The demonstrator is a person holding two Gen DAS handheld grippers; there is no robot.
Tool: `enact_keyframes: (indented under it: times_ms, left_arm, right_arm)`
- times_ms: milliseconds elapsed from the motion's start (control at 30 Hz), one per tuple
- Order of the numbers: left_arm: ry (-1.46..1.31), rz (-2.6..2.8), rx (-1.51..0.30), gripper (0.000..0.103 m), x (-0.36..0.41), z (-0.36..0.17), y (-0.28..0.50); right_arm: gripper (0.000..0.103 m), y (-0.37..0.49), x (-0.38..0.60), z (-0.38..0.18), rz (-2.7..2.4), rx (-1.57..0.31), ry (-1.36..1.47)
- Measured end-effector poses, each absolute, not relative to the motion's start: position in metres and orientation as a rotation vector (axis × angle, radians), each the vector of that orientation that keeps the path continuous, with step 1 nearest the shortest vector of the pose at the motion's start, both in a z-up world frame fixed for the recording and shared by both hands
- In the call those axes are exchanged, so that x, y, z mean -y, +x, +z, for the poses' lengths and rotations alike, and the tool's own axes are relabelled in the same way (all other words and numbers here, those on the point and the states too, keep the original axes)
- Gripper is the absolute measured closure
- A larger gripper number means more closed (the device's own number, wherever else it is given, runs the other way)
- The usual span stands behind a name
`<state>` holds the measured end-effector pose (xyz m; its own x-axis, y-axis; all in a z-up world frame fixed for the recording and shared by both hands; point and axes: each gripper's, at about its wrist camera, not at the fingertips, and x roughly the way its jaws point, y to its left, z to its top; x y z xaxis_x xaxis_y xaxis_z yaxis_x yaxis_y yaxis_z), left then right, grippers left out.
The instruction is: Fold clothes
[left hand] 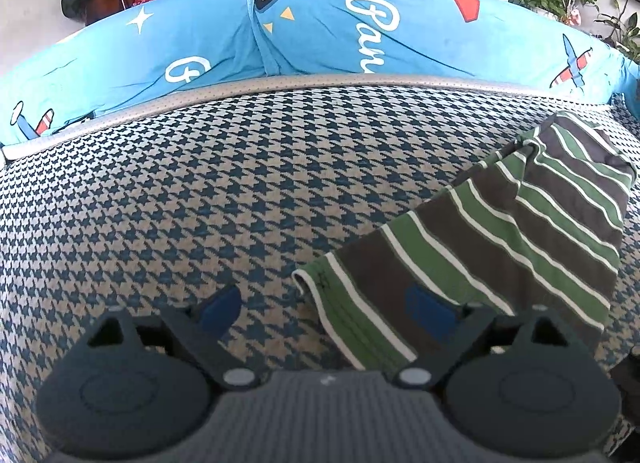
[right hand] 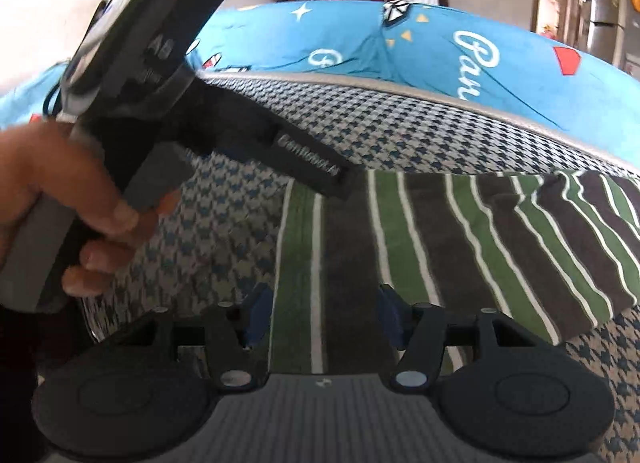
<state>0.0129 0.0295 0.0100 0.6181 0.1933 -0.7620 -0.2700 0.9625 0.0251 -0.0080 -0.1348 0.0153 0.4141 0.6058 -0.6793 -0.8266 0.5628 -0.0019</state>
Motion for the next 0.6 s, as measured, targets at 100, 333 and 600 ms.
enact_keyframes:
  times_ms: [100, 333, 600]
  left_arm:
    - [-0.096, 0.271, -0.876, 0.006, -0.031, 0.009, 0.013]
    - [-0.097, 0.269, -0.882, 0.003, -0.030, 0.009, 0.014]
    - [-0.112, 0.237, -0.906, 0.000, -0.030, 0.008, 0.017]
  right_arm:
    - [0.041, -0.013, 0.129, 0.009, 0.921, -0.681, -0.413]
    - [0.042, -0.015, 0.125, 0.001, 0.887, -0.659, -0.449]
    - [0.081, -0.009, 0.128, 0.002, 0.869, -0.661, -0.415]
